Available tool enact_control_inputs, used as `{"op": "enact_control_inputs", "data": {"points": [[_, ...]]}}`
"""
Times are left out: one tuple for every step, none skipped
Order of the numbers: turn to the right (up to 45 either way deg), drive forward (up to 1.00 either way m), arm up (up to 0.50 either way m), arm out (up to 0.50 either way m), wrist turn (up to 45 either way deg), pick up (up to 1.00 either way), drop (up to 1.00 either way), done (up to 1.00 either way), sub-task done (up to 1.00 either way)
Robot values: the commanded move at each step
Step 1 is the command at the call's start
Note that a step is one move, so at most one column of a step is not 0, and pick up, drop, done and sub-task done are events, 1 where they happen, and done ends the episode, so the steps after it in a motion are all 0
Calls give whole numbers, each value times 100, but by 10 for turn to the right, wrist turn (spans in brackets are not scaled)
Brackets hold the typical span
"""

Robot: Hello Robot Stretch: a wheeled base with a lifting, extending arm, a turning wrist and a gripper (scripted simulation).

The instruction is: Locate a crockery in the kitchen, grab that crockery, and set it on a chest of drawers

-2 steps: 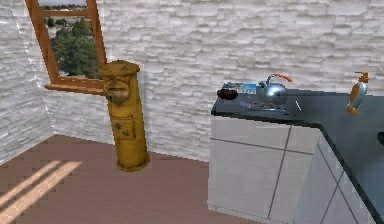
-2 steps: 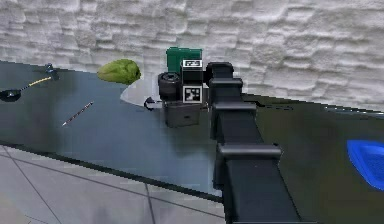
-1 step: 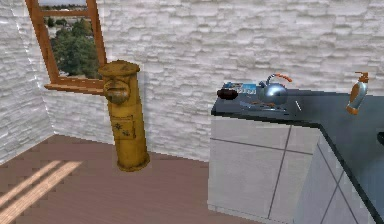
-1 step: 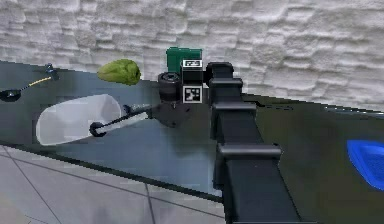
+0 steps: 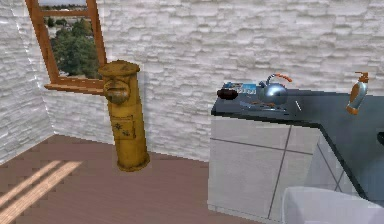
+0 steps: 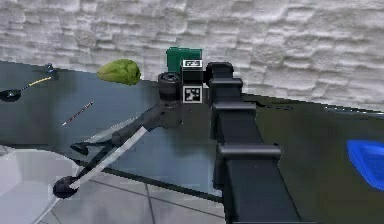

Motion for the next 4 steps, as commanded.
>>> {"op": "enact_control_inputs", "data": {"points": [[0, 0, 0, 0, -270, 0, 0, 0, 0], [0, 0, 0, -20, 0, 0, 0, 0, 0], [-450, 0, 0, 0, 0, 0, 0, 0, 0], [-270, 0, 0, 0, 0, 0, 0, 0, 0]]}}
